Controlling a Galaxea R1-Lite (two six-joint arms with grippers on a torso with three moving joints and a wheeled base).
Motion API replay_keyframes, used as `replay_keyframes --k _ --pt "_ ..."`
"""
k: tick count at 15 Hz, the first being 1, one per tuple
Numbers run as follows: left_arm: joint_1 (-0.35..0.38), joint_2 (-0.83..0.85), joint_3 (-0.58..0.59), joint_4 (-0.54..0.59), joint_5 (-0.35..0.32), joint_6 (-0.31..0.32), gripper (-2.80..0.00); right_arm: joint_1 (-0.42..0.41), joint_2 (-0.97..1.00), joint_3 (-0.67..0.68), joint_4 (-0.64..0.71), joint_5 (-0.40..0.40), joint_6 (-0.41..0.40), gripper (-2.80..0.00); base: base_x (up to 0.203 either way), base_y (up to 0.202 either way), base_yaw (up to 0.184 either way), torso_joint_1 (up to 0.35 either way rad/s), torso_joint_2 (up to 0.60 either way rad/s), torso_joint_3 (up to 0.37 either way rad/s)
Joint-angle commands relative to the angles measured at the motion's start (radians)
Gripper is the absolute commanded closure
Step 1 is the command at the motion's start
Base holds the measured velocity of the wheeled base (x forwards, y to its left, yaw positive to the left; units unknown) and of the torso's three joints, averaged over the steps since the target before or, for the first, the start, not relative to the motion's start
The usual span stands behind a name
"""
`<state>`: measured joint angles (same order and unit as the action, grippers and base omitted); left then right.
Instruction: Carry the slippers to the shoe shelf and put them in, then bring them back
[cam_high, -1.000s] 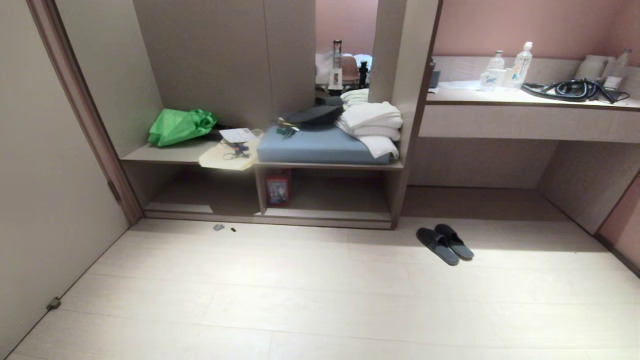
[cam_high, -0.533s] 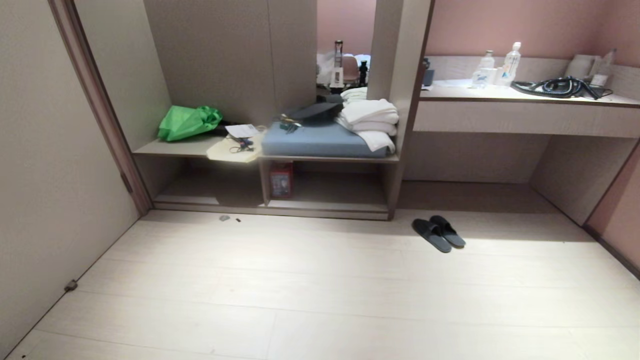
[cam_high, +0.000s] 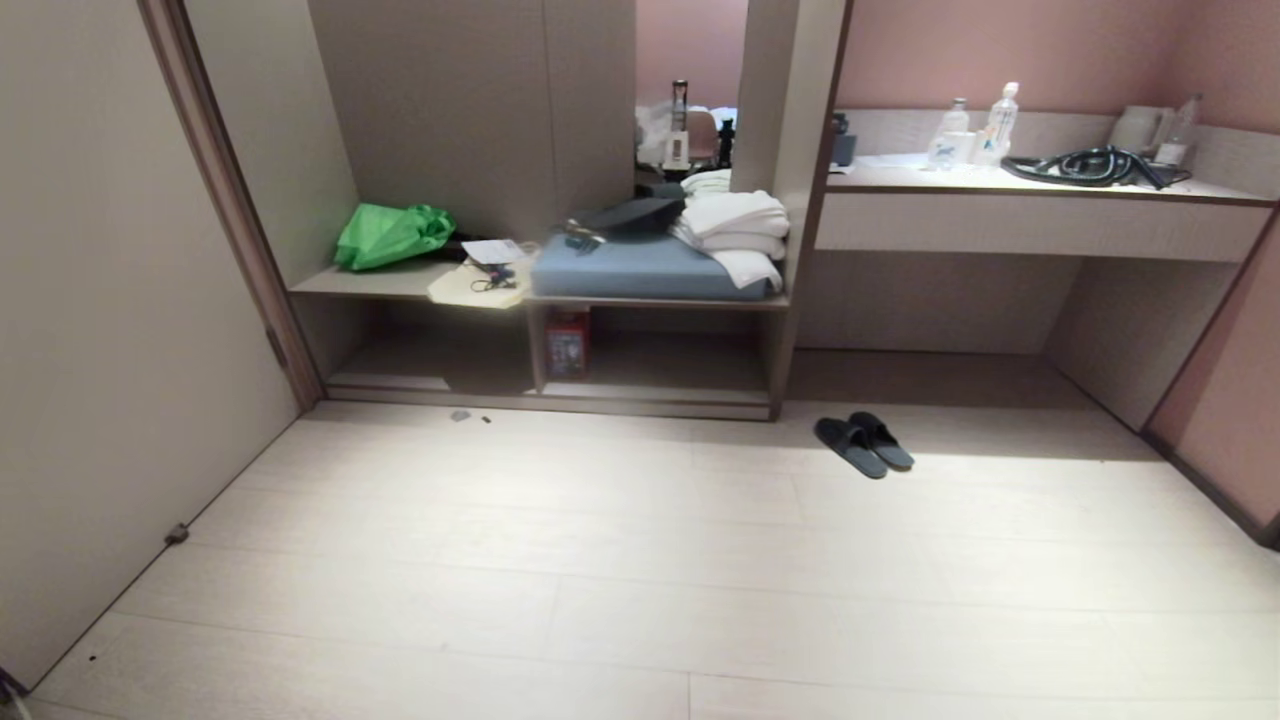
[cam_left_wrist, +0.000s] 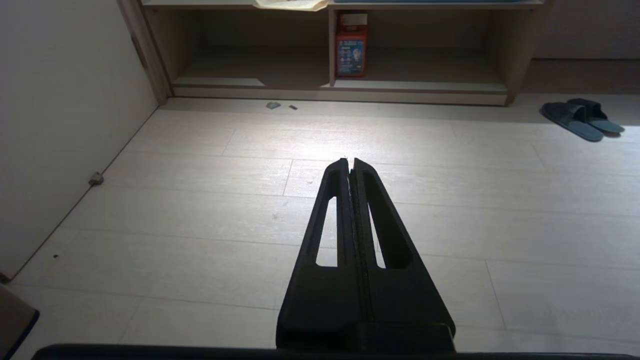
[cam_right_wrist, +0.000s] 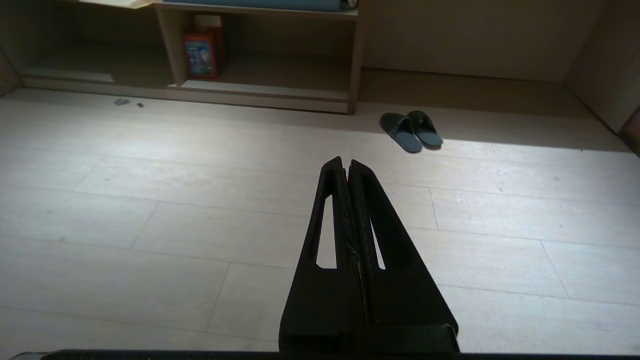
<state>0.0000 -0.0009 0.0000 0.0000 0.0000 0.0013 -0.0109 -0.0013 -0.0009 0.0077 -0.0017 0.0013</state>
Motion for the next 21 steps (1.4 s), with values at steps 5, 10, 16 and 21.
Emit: replay_keyframes --k 5,10,16,21 --pt "0.000 0.001 0.000 0.000 0.000 0.000 0.00 0.002 0.001 0.001 0.000 0.000 0.000 0.00 -0.190 0.000 0.002 0.003 0.00 0.002" --pt "0.000 0.001 0.000 0.000 -0.001 0.002 0.00 0.000 0.001 -0.001 0.000 0.000 0.000 0.00 -0.166 0.000 0.001 0.001 0.00 0.004" --pt "0.000 0.001 0.000 0.000 -0.002 0.005 0.00 0.000 0.001 -0.001 0.000 0.000 -0.001 0.00 0.000 0.000 0.000 0.000 0.00 0.000" --pt "0.000 0.001 0.000 0.000 -0.002 0.005 0.00 0.000 0.001 -0.001 0.000 0.000 0.000 0.00 0.000 0.000 0.000 0.000 0.00 0.000"
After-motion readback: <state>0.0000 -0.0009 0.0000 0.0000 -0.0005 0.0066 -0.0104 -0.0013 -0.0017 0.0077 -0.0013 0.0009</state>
